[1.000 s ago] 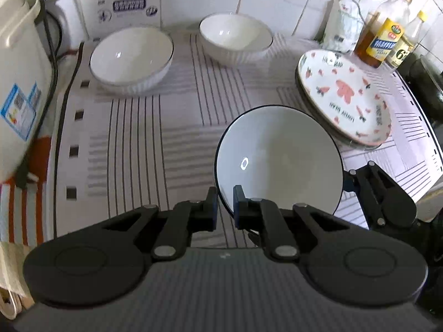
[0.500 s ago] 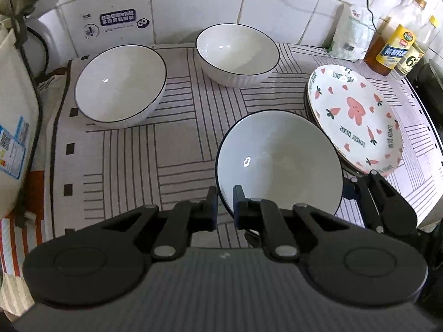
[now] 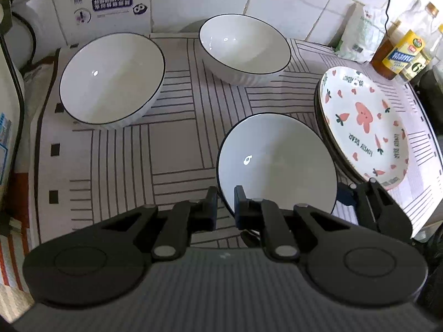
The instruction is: Organize plates and bowls
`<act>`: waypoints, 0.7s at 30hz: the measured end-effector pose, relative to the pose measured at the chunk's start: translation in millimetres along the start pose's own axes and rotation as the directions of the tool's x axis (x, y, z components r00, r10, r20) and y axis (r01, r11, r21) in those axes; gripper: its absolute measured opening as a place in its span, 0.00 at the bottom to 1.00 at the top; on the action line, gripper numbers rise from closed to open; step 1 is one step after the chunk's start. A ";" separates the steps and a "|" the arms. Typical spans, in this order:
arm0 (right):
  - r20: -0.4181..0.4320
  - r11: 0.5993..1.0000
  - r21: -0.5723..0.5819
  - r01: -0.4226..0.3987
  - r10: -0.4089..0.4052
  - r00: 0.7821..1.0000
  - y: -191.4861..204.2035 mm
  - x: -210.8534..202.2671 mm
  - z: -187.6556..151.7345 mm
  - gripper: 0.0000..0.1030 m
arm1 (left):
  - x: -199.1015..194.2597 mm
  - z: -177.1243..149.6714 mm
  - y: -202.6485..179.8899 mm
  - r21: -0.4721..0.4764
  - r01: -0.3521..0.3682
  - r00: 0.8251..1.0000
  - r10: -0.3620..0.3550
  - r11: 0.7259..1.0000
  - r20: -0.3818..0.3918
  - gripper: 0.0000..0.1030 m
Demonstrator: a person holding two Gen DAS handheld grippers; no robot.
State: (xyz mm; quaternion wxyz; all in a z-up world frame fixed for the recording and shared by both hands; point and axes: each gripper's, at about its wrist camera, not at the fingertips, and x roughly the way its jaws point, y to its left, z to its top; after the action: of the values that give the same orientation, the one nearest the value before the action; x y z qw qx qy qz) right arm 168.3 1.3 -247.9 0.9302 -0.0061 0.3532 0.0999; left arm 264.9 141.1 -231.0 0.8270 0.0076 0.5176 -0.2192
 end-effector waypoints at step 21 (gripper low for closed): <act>-0.222 0.990 0.136 0.029 0.002 0.975 -10.0 -48.4 21.5 0.94 | -47.5 -3.7 -2.6 0.016 0.033 0.999 -0.033 0.999 -0.032 0.40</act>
State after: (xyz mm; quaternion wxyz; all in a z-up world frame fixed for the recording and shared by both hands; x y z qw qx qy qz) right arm 149.0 -15.5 -200.5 0.8838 0.0449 0.4607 0.0678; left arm 243.2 156.5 -191.3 0.8150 0.0091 0.5287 -0.2369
